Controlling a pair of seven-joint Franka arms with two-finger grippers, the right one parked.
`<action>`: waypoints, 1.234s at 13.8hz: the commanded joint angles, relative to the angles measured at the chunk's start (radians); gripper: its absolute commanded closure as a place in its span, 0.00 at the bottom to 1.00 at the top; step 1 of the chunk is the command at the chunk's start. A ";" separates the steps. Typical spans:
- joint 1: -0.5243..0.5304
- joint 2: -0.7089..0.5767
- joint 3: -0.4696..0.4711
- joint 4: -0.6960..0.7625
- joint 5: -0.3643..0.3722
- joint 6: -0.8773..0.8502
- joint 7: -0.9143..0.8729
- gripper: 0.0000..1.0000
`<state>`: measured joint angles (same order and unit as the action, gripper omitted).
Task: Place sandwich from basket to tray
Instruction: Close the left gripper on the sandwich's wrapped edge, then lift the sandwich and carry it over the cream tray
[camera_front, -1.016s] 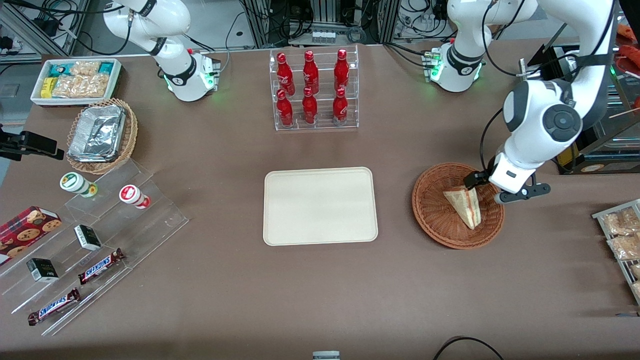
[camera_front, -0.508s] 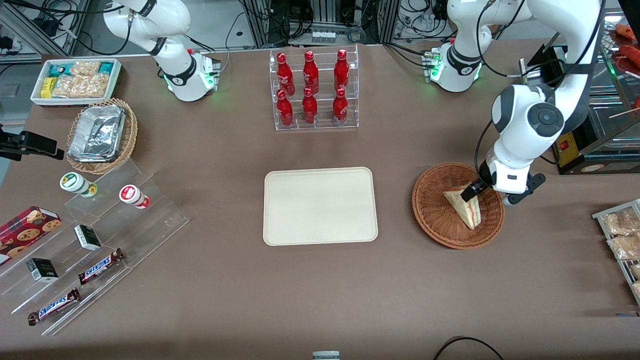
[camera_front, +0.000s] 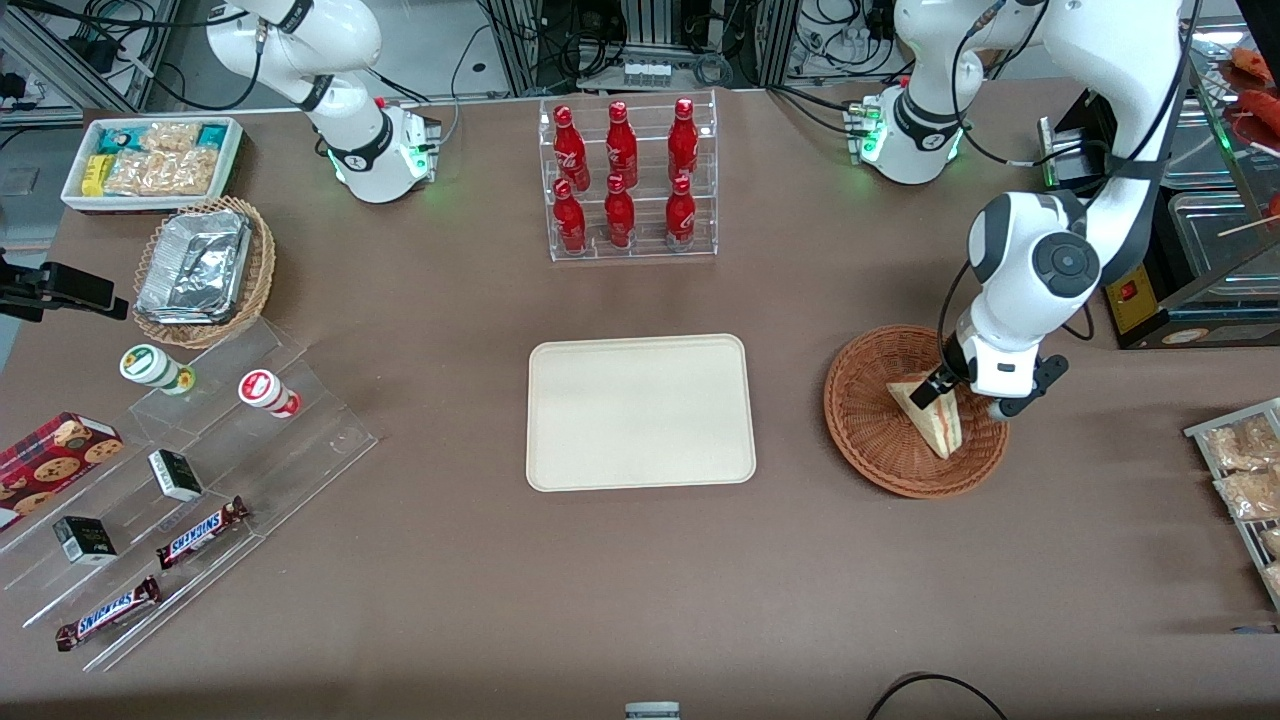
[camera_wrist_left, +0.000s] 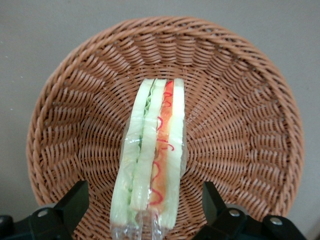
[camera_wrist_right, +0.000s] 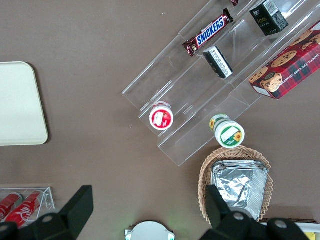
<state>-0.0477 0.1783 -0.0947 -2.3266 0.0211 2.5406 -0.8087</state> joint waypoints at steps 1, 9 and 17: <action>-0.004 0.036 0.000 -0.004 0.014 0.043 -0.029 0.00; -0.001 0.021 0.000 0.071 0.013 -0.070 0.059 1.00; -0.004 0.134 -0.173 0.484 0.008 -0.462 0.098 1.00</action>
<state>-0.0504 0.2397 -0.2237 -1.9292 0.0215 2.1026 -0.7233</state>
